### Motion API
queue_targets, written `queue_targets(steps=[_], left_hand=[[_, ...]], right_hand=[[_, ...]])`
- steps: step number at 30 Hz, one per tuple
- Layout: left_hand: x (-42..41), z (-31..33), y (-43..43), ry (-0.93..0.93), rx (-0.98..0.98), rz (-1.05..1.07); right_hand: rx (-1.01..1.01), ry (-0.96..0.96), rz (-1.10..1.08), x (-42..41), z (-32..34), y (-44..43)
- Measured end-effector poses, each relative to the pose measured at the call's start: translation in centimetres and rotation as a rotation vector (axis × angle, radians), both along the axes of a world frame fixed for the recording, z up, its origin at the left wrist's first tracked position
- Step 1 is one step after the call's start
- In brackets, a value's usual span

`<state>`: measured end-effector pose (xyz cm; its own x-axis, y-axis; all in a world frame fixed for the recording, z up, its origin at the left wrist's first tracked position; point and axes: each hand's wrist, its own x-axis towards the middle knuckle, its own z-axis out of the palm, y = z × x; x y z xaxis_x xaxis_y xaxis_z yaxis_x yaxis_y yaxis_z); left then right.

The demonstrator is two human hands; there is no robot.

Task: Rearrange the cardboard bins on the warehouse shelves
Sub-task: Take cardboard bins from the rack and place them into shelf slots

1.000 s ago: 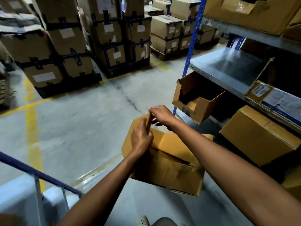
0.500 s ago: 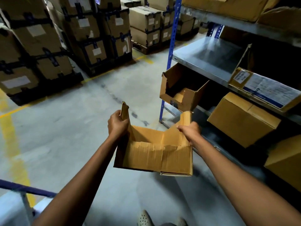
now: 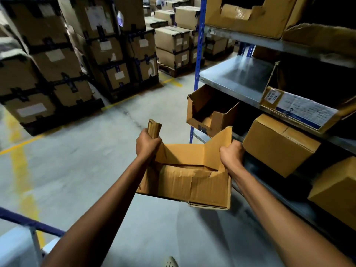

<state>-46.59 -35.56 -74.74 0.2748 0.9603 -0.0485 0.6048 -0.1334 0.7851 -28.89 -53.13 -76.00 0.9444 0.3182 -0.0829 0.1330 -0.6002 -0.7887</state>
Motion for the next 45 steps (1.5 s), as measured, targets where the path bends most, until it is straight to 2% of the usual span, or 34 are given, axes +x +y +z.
queue_targets(steps=[6, 14, 19, 24, 31, 45], left_hand=[[-1.0, 3.5, -3.1, 0.0, 0.207, 0.067], [-5.3, 12.7, -5.1, -0.113, 0.464, 0.165], [-7.2, 17.2, -5.5, -0.184, 0.613, 0.244], [-7.6, 18.9, -5.8, -0.295, 0.688, 0.22], [-3.7, 20.1, -7.1, -0.401, 0.636, 0.17], [5.1, 18.5, -6.4, -0.539, 0.55, -0.011]], right_hand=[[0.139, -0.048, 0.027, -1.1, 3.7, -2.8], [0.398, -0.006, 0.159, -3.2, 9.6, -2.4], [0.472, -0.116, 0.132, -4.5, 13.5, -0.9], [0.502, -0.215, 0.032, -4.7, 17.1, -2.3], [0.537, -0.316, -0.056, -2.3, 20.0, -5.5], [0.537, -0.325, -0.224, 2.2, 19.5, -8.9]])
